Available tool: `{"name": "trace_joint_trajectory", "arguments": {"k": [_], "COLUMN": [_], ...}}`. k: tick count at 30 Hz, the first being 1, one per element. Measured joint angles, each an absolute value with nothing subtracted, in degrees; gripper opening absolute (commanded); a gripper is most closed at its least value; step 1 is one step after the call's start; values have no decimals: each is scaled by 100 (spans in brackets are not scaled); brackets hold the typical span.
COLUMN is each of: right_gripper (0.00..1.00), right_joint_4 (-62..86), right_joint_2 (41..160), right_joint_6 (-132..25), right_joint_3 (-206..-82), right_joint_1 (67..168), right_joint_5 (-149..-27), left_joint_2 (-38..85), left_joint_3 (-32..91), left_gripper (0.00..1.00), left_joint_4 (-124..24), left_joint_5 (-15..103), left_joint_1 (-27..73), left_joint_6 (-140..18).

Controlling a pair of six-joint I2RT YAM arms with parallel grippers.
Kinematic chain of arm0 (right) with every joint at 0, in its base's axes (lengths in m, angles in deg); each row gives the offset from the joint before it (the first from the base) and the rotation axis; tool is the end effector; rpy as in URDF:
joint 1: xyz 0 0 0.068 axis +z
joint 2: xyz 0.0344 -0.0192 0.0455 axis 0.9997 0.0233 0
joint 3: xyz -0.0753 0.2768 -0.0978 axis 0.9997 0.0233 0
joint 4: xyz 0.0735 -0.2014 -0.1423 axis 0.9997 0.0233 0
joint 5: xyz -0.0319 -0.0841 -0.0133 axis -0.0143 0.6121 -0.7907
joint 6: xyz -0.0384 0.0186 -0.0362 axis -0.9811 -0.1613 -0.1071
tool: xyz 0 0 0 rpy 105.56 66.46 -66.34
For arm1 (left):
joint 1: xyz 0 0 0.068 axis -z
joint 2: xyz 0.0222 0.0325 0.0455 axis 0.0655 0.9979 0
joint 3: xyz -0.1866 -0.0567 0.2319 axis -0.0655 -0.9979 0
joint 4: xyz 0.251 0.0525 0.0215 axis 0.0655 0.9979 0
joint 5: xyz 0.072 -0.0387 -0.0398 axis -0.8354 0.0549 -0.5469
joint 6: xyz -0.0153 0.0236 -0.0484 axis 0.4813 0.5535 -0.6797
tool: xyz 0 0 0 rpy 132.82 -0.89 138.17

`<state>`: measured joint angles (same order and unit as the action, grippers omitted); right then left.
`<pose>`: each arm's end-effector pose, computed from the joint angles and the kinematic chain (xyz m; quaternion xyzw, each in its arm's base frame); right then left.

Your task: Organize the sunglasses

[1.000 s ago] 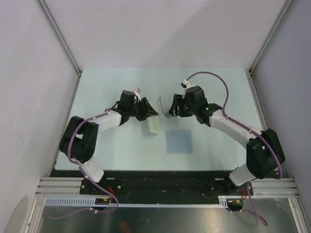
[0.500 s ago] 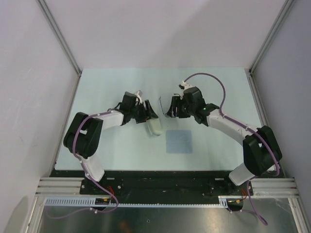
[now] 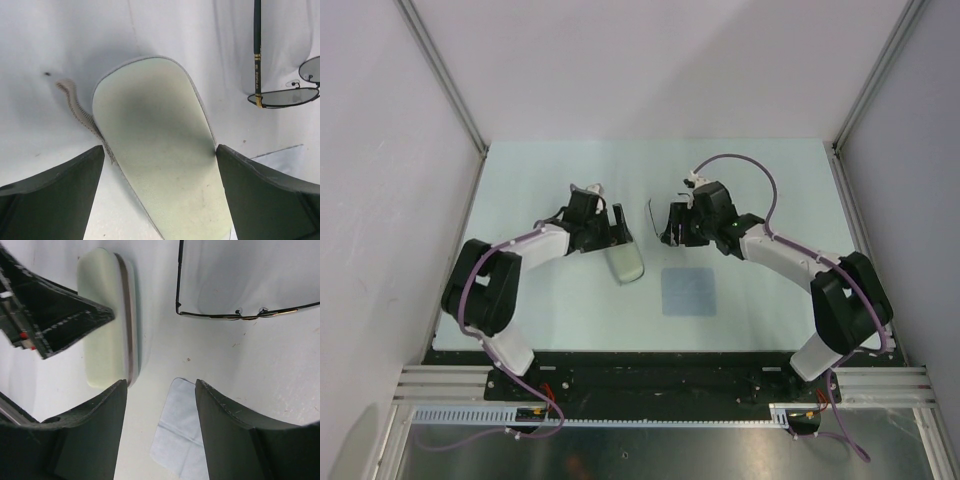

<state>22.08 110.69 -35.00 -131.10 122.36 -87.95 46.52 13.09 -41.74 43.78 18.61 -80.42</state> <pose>0.2911 0.2006 0.2747 -0.0975 0.8972 0.2643 0.3402 0.3262 -0.1401 0.2032 -0.0454 0.9322 -0.2172 0.2860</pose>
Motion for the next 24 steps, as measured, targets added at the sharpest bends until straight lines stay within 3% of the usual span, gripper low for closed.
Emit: {"name": "trace_joint_trajectory", "arguments": {"k": [8, 24], "right_gripper": [37, 36], "right_joint_4": [2164, 1255], "right_joint_2": [11412, 12389], "right_joint_6": [-3577, -4121], "right_joint_3": [-13110, -13114], "right_joint_1": [12408, 12627], "right_joint_5": [-8872, -9257], "left_joint_2": [4088, 4478], "left_joint_3": [1454, 2026], "left_gripper": [100, 100], "left_joint_4": [-3744, -3223], "left_joint_5": [4111, 4098], "left_joint_1": [1861, 2030], "left_joint_6": [-8095, -8442]}}
